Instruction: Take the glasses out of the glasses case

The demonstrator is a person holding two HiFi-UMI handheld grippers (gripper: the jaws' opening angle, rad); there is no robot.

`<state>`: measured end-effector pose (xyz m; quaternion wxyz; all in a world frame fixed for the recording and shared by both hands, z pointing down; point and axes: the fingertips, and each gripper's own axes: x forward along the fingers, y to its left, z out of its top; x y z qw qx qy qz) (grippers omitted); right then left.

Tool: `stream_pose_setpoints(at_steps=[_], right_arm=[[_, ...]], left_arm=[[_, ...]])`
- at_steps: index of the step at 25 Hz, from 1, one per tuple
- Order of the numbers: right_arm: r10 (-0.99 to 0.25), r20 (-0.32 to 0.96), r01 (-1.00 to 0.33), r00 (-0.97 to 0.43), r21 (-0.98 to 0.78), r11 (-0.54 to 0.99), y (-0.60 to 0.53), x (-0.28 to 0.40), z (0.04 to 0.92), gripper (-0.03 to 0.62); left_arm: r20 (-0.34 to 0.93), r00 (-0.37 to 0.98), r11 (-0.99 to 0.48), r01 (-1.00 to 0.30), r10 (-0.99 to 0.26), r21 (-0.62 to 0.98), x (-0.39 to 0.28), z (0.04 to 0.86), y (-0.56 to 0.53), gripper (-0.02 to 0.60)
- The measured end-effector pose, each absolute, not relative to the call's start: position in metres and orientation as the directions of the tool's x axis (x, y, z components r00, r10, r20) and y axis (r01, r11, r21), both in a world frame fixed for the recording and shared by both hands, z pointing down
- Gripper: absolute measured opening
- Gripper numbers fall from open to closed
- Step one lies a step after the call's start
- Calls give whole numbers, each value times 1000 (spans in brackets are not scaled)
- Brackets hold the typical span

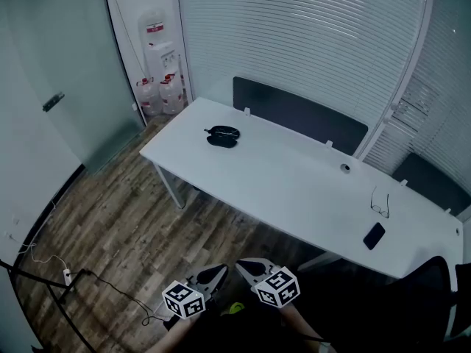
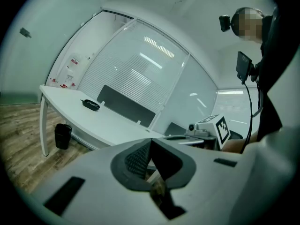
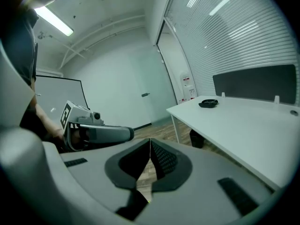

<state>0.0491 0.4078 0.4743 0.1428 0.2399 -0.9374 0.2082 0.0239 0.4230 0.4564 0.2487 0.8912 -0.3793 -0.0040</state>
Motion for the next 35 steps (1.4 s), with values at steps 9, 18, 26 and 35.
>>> stream_pose_setpoints(at_steps=[9,18,26,35], right_arm=[[-382,372,-507,-846,-343,791,392,50,480,20],[-390,396,-525,-831,-331,784,355,35,483,20],[-398,413,-539,-819,-320,779,303,12,474,20],[-431,425,-576,-796,-310,756,247,-18,473,20]], left_arm=[[199,714,-577,-673,-672,463,30,464,412,9],[167,737,-599,-642,-655,479,20,464,354,9],[151,758,-613,-613,-635,498,0,454,300,9],[149,782,-622,-581,-605,525,-32,451,244,9]])
